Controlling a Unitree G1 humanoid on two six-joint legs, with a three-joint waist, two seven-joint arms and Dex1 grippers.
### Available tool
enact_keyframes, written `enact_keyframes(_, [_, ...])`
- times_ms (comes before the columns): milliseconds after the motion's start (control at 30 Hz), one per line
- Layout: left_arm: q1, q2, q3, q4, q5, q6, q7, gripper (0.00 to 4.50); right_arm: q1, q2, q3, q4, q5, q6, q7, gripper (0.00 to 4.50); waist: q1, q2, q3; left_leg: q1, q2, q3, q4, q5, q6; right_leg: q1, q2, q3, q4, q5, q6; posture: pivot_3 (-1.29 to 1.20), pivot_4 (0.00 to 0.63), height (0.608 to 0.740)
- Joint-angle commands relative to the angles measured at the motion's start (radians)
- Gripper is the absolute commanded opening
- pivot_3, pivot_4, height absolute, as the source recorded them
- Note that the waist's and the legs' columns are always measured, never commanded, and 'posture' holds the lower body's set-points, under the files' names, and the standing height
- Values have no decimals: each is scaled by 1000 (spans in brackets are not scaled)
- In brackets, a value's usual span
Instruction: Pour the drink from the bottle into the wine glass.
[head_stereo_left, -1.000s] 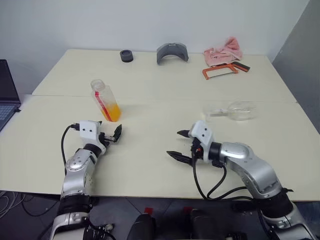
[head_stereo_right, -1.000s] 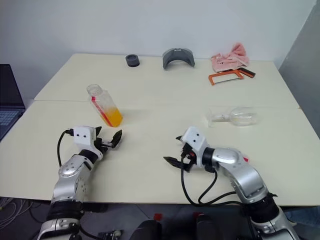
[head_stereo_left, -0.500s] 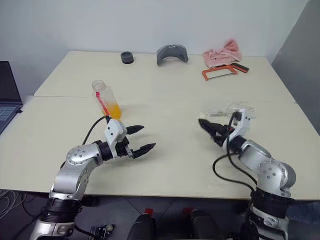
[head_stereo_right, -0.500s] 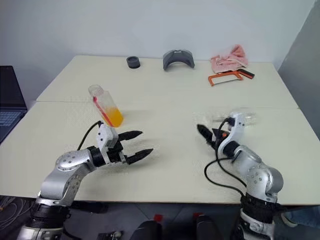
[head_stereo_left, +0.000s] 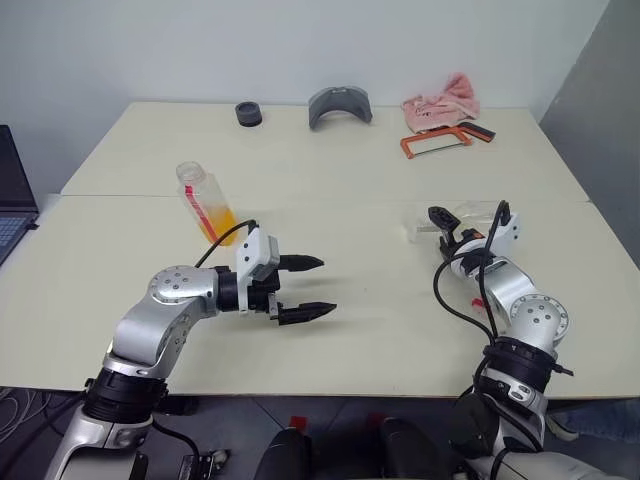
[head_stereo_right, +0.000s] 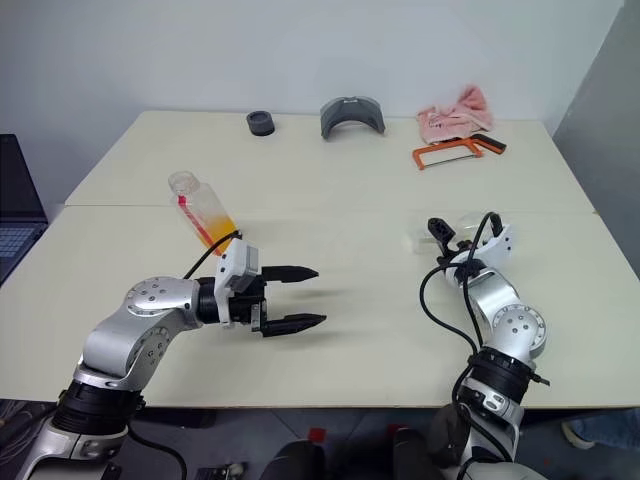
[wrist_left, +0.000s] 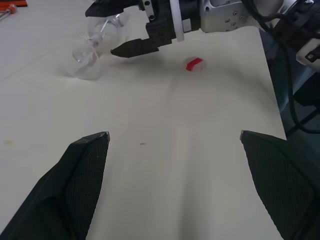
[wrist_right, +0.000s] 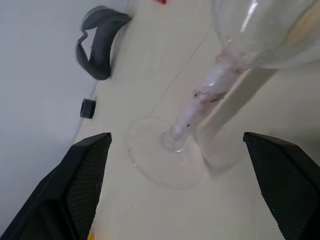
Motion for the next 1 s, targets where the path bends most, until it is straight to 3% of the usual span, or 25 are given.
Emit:
enact_keyframes(33, [-5, 1, -1, 5, -3, -25, -25, 4488, -42, -16, -7, 53, 30, -80, -13, 4500, 0, 1, 1, 0, 0, 0, 0, 0, 0, 0, 0, 0, 0, 0, 0, 0, 150, 740])
enact_keyframes(500, [17, -12, -18, 67, 30, -108, -69, 4488, -181, -70, -11, 419, 30, -342, 46, 4500, -3, 2, 1, 0, 0, 3, 0, 0, 0, 0, 0, 1, 0, 0, 0, 0, 150, 740])
enact_keyframes(600, [17, -12, -20, 70, 34, -113, -69, 4500, -196, -83, -7, 476, 29, -374, 61, 3867, -3, 2, 1, 1, 0, 5, 0, 0, 0, 0, 0, 2, 0, 0, 0, 0, 150, 740])
enact_keyframes(933, [26, -13, -19, 55, 35, -109, -56, 4500, -177, -59, -8, 441, 102, -377, 45, 337, -2, 3, 2, 1, 2, 7, 0, 0, 0, 0, 0, 2, 0, 0, 0, 0, 150, 740])
enact_keyframes(1000, [20, -15, -14, 57, 31, -104, -51, 4500, -173, -58, 8, 406, 115, -362, 46, 247, -2, 3, 2, 0, 2, 6, 0, 0, 0, 0, 0, 2, 0, 0, 0, 0, 150, 740])
